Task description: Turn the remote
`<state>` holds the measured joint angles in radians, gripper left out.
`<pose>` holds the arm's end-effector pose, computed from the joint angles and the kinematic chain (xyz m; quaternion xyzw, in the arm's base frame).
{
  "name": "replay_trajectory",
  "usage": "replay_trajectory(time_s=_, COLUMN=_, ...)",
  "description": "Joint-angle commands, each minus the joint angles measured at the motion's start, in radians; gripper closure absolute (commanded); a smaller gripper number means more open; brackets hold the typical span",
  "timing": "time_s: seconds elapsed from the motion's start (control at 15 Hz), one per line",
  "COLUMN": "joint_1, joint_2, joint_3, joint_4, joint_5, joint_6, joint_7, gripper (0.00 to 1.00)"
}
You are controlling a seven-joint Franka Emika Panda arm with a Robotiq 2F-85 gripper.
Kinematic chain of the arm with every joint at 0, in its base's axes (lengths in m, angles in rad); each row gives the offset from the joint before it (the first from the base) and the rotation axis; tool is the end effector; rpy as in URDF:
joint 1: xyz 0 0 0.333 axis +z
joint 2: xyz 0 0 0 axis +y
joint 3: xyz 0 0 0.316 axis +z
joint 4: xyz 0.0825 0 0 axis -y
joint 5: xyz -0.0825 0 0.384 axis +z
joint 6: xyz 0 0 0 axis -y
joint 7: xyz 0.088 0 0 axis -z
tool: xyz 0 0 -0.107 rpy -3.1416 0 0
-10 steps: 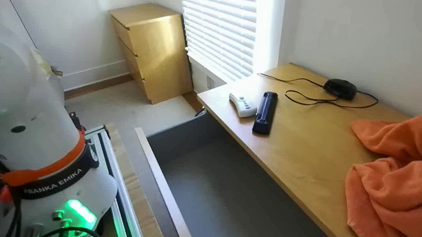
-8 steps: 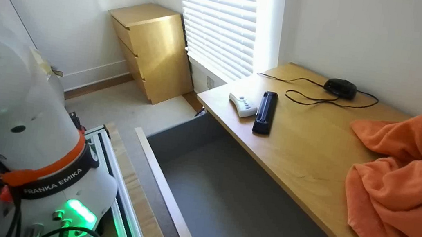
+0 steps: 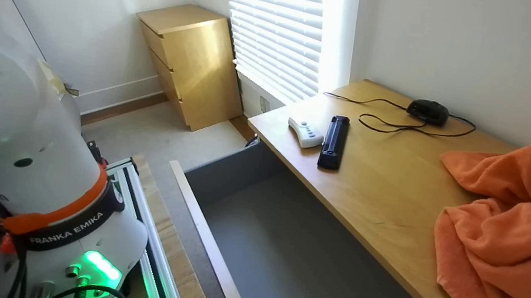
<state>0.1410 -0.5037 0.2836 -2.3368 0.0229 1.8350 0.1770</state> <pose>0.3628 0.1782 0.5141 0.9930 0.1030 0.0088 0.0565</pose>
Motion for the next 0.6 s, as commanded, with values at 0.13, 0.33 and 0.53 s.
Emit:
replay_trajectory(time_s=0.13, joint_1=-0.047, joint_2=0.099, joint_3=-0.072, joint_4=0.001, joint_5=-0.093, joint_6=0.046, joint_7=-0.015, gripper=0.00)
replay_trajectory(time_s=0.33, joint_1=-0.084, joint_2=0.192, joint_3=-0.116, joint_4=0.008, joint_5=-0.160, joint_6=0.107, joint_7=-0.039, gripper=0.00)
replay_trajectory(time_s=0.53, joint_1=-0.095, joint_2=0.275, joint_3=-0.157, joint_4=-0.008, joint_5=-0.227, joint_6=0.261, joint_7=-0.124, gripper=0.00)
